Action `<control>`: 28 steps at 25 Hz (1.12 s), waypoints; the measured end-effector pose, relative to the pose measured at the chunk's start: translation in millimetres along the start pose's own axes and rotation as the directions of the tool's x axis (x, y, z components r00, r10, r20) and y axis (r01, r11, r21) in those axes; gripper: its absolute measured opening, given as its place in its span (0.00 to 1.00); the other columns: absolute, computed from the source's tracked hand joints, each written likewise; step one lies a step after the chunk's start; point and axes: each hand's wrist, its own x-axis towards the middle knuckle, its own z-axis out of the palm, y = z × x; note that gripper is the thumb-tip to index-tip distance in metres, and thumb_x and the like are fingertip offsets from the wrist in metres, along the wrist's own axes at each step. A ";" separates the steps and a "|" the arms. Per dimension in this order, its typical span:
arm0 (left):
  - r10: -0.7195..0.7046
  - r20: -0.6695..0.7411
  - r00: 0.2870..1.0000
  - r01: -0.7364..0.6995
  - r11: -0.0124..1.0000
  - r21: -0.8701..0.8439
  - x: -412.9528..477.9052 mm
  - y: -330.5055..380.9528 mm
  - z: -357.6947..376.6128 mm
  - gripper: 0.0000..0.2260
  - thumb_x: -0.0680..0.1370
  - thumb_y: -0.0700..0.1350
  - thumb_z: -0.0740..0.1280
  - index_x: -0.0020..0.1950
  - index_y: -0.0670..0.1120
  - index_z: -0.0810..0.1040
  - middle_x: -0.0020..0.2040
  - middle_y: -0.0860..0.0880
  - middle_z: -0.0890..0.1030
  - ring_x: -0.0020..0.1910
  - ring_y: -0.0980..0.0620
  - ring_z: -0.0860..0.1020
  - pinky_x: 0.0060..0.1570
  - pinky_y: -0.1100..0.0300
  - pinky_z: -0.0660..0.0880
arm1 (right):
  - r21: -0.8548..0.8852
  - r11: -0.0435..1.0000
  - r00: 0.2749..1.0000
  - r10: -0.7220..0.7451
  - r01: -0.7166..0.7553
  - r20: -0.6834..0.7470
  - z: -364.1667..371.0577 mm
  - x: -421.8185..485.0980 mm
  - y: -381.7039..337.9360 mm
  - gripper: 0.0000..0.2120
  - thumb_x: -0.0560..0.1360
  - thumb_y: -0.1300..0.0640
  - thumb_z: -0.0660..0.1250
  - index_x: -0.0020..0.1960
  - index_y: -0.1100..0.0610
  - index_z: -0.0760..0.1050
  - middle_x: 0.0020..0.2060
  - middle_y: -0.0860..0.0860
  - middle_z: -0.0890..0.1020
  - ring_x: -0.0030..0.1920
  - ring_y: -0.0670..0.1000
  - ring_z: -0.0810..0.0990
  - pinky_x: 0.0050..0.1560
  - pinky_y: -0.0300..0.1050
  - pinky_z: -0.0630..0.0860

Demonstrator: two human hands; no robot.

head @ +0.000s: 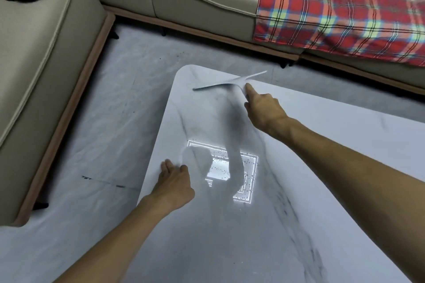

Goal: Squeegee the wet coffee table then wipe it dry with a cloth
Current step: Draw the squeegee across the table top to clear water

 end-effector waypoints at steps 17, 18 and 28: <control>-0.005 0.123 0.992 0.012 0.998 -0.055 9.0 3.4 -3.3 0.19 0.72 0.40 0.60 0.62 0.39 0.67 0.75 0.29 0.37 0.76 0.37 0.34 0.71 0.47 0.62 | 0.085 0.995 0.997 0.047 -0.052 0.062 10.9 -31.6 -3.6 0.22 0.78 0.64 0.54 0.72 0.58 0.58 0.53 0.65 0.76 0.48 0.64 0.72 0.45 0.49 0.66; -0.001 0.122 0.992 0.008 0.999 -0.051 9.0 0.7 -2.3 0.17 0.72 0.39 0.60 0.60 0.39 0.67 0.75 0.29 0.37 0.76 0.38 0.34 0.71 0.47 0.62 | 0.062 0.997 0.996 0.045 -0.050 0.073 19.4 -40.8 -1.9 0.27 0.78 0.64 0.54 0.76 0.58 0.53 0.53 0.64 0.76 0.50 0.65 0.73 0.46 0.50 0.66; 0.026 -0.278 0.960 -0.046 0.997 -0.067 -14.2 -24.6 -2.4 0.04 0.74 0.39 0.63 0.41 0.43 0.69 0.46 0.45 0.76 0.49 0.42 0.77 0.47 0.50 0.76 | -0.012 0.999 0.986 -0.038 0.040 0.163 -10.0 -114.0 -15.7 0.08 0.76 0.64 0.56 0.54 0.57 0.65 0.35 0.55 0.71 0.40 0.64 0.73 0.33 0.47 0.65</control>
